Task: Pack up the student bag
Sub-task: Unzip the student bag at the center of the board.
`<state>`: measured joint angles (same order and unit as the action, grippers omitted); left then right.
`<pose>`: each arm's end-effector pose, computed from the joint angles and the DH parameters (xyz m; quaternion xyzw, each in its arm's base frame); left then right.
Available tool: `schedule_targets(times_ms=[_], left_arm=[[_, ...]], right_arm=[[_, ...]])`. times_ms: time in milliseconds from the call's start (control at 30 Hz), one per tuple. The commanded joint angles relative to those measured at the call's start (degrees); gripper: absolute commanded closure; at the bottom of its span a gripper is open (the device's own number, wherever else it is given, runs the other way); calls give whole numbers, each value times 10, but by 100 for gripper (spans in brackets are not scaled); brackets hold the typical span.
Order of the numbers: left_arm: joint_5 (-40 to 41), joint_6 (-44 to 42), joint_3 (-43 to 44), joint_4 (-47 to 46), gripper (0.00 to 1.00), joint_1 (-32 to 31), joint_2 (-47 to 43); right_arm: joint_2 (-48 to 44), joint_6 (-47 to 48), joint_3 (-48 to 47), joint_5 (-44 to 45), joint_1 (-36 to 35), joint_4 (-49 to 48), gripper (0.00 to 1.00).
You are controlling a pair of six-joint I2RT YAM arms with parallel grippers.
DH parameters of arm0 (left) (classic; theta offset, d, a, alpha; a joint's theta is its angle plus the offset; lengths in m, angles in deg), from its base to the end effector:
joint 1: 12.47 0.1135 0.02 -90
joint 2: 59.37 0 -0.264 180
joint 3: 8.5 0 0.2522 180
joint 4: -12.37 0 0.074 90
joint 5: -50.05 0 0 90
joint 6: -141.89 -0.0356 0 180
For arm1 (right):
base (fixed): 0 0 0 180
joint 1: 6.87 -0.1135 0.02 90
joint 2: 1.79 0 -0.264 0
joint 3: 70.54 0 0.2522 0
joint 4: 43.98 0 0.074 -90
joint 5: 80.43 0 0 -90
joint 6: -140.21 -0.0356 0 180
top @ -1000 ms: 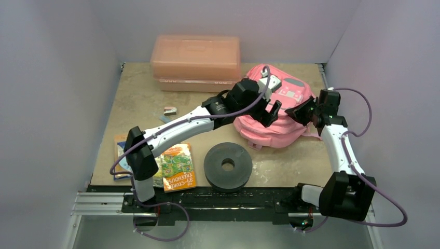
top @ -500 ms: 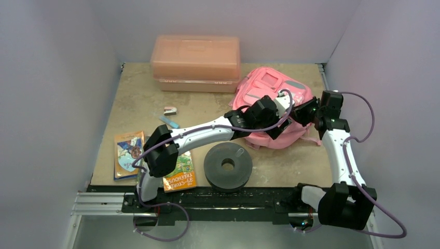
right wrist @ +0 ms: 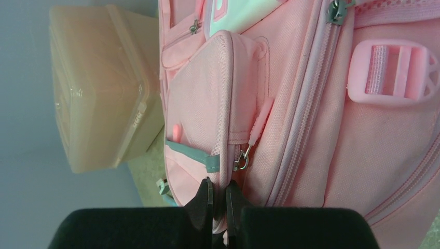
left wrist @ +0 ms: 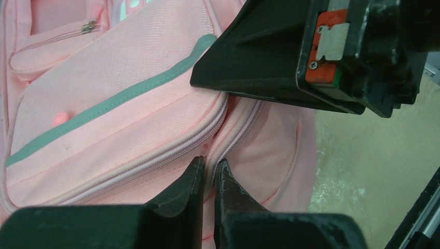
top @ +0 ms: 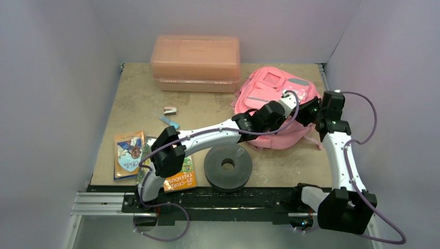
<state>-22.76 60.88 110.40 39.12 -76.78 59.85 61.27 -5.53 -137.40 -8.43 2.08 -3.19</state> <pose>0.2250 -0.4435 0.2933 0.3224 0.7832 -0.2058 0.4902 0.2370 -0.0262 0.3007 0.4139 0.7841 0.3035 0.3490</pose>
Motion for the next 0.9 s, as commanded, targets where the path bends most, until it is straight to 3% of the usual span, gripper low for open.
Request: schedule_targets(times_ms=[0, 233, 367, 467, 567, 600, 700, 867], left_arm=[[49, 16, 31, -7, 100, 20, 5], [16, 51, 4, -22, 100, 27, -36], [-39, 40, 1, -22, 100, 30, -46], [-48, 39, -20, -25, 63, 29, -66], [-51, 30, -58, -49, 16, 26, -92], [-53, 26, -68, -56, 8, 23, -98], [-61, 18, -106, -88, 0, 12, -111], [-65, -5, -135, -120, 0, -8, -97]], right_arm=[[-50, 43, -20, -54, -1, -39, 100], [-41, 167, -29, -31, -1, -36, 100], [-37, 126, -27, -39, -1, -30, 100], [-37, 84, -37, -44, -1, -22, 100], [-31, 51, -56, -42, -1, -5, 100], [-27, 41, -66, -39, -1, 2, 100], [-17, 4, -77, -38, -1, 18, 100], [-3, -25, -91, -40, -1, 25, 100]])
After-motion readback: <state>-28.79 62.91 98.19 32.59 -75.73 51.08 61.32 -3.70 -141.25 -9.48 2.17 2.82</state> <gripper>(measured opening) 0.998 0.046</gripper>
